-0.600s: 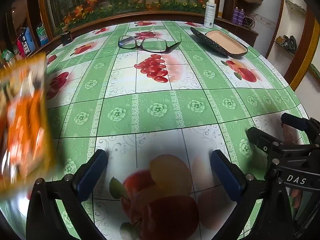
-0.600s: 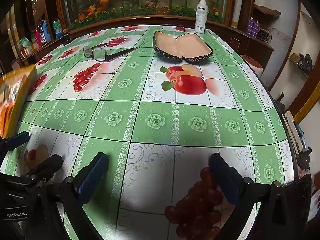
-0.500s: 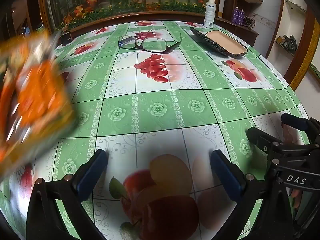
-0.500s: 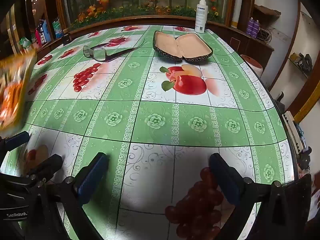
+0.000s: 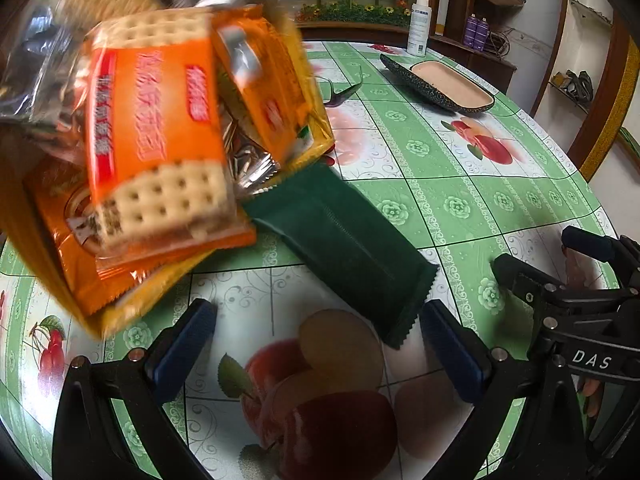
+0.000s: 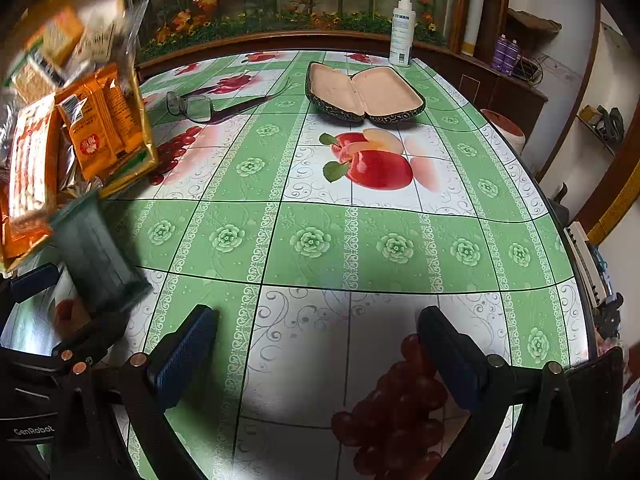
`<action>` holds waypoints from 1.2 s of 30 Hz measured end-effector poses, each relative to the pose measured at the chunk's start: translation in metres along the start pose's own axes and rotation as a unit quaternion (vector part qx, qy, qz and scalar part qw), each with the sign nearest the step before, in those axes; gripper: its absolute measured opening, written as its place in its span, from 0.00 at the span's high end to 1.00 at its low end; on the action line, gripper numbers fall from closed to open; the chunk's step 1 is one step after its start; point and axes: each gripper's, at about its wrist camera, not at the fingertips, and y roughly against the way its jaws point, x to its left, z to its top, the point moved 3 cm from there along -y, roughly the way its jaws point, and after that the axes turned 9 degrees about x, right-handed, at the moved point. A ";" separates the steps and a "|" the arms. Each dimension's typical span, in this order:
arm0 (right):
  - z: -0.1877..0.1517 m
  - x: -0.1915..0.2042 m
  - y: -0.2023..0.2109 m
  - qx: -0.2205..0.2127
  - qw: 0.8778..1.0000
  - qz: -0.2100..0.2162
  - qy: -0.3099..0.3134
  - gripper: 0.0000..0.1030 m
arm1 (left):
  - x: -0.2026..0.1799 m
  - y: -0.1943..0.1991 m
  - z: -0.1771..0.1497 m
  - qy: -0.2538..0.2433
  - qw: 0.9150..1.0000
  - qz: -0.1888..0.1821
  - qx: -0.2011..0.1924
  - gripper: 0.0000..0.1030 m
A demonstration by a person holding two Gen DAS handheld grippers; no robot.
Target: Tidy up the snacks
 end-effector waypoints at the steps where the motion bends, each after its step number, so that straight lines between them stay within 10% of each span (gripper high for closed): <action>1: 0.000 0.001 0.001 0.000 1.000 0.000 0.000 0.01 | 0.000 0.000 0.000 0.000 1.000 0.000 0.000 0.00; 36: -0.002 -0.004 -0.015 -0.001 1.000 0.000 -0.004 0.01 | 0.003 0.000 -0.002 0.001 1.000 -0.015 0.009 0.00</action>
